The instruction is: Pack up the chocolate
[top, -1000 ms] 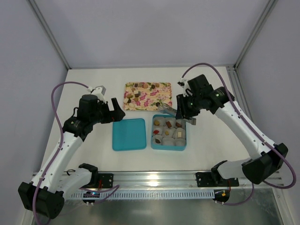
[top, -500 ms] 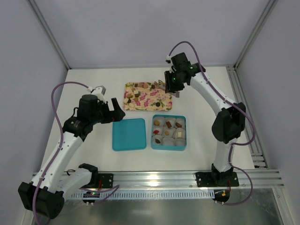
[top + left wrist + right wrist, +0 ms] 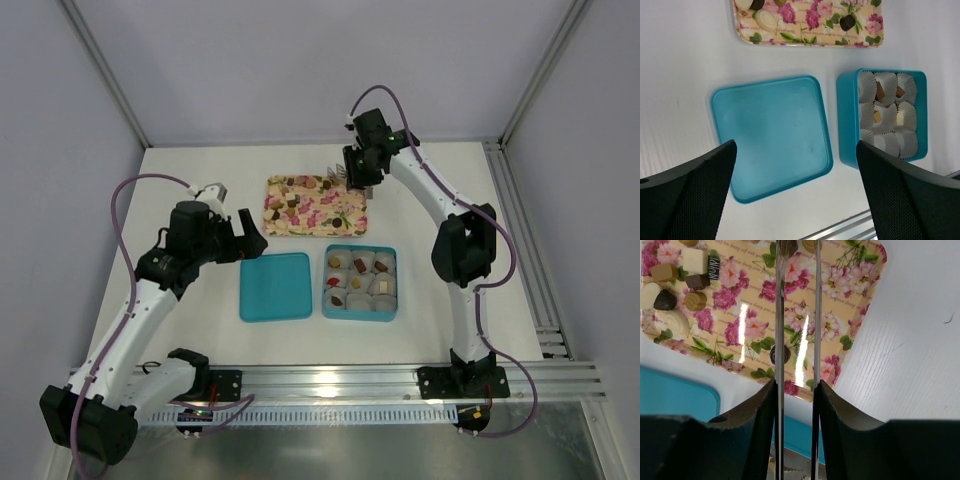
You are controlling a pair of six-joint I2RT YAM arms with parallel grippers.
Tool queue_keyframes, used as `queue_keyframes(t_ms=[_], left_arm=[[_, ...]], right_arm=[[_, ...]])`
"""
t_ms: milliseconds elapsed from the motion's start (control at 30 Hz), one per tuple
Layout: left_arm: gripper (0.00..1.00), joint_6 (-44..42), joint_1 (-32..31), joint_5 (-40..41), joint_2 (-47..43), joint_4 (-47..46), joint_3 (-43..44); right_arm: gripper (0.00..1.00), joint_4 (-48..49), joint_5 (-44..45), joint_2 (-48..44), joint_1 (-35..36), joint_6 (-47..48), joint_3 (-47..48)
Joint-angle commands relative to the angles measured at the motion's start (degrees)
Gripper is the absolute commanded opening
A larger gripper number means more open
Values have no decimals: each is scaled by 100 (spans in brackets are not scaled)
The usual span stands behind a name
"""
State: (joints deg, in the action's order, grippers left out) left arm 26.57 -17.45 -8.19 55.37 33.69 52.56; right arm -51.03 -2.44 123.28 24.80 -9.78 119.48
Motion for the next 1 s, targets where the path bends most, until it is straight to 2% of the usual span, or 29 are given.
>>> queue_keyframes(t_ms=[0, 900, 967], left_arm=[[100, -2, 14, -104, 8, -100, 0], [100, -2, 14, -78, -9, -100, -8], [100, -2, 23, -87, -9, -100, -9]], right_arm=[[40, 233, 59, -85, 43, 73, 304], [40, 58, 217, 407, 254, 213, 541], [40, 84, 419, 372, 298, 240, 489]])
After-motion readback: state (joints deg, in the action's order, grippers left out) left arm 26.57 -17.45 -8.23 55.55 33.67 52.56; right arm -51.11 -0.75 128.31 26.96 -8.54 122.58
